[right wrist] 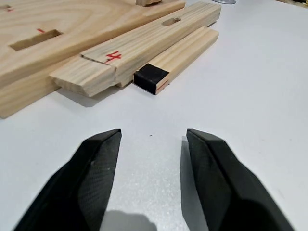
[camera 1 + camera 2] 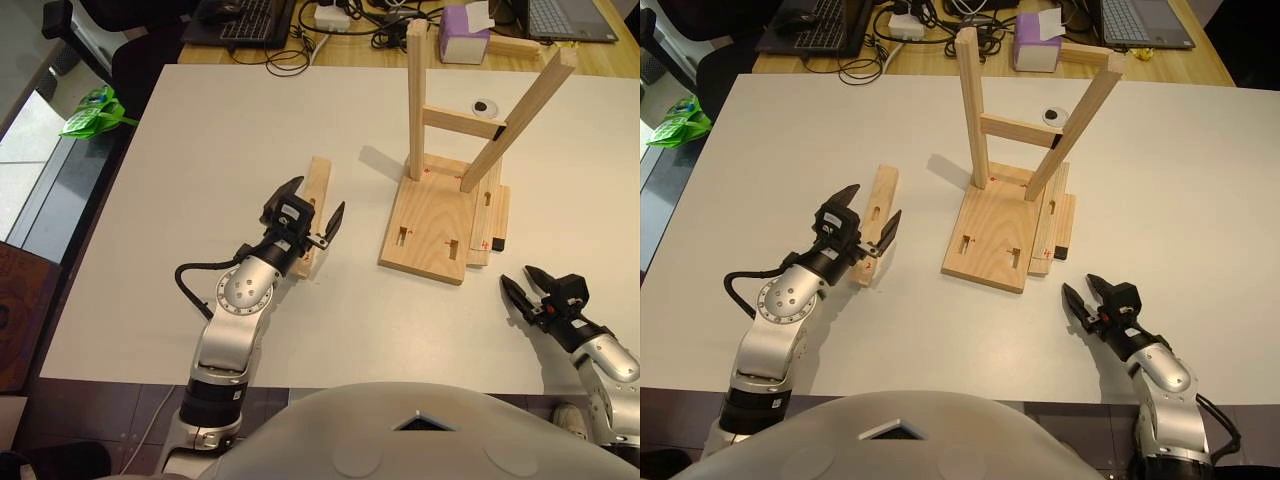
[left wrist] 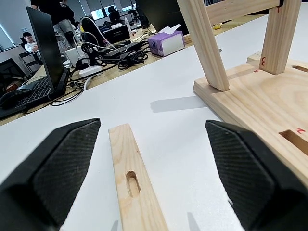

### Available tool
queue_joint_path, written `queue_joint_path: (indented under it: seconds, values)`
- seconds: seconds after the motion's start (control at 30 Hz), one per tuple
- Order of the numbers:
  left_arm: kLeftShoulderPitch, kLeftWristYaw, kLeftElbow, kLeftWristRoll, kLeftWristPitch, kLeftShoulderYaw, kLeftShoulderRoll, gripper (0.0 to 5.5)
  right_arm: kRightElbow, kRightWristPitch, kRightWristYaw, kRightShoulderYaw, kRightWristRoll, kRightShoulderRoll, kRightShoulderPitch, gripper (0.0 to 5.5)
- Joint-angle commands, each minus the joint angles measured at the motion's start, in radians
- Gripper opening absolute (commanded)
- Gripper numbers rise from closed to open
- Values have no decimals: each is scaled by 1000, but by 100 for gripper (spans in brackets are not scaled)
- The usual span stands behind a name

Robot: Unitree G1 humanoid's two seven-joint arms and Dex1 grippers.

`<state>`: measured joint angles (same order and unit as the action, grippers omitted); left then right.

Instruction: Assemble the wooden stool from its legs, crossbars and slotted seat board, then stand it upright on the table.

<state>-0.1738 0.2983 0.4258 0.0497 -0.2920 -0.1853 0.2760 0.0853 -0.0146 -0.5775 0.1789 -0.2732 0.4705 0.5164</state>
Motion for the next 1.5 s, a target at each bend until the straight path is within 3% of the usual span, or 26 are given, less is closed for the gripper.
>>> queue_joint_path:
  seconds: [0.03, 0.17, 0.57, 0.83, 1.13, 1.5]
  values:
    - [9, 2, -10, 12, 3, -9, 4, 403, 35, -148, -7, 13, -60, 25, -84, 253]
    - [12, 1, -12, 19, 5, -16, 5, 403, 106, -282, 6, 40, -115, 48, -152, 253]
    - [30, -5, -27, 28, 10, -21, -5, 403, 137, -498, 106, -70, -1, 55, -229, 253]
    - [31, -10, -36, 32, 16, -25, -5, 403, 14, -475, 291, 10, 109, 32, -312, 253]
    - [37, -8, -44, 31, 19, -17, 0, 403, 79, -543, 201, -19, 41, 1, -291, 253]
    - [51, 3, -40, 24, 11, -17, 5, 403, -89, -584, 317, 0, 65, -93, -366, 253]
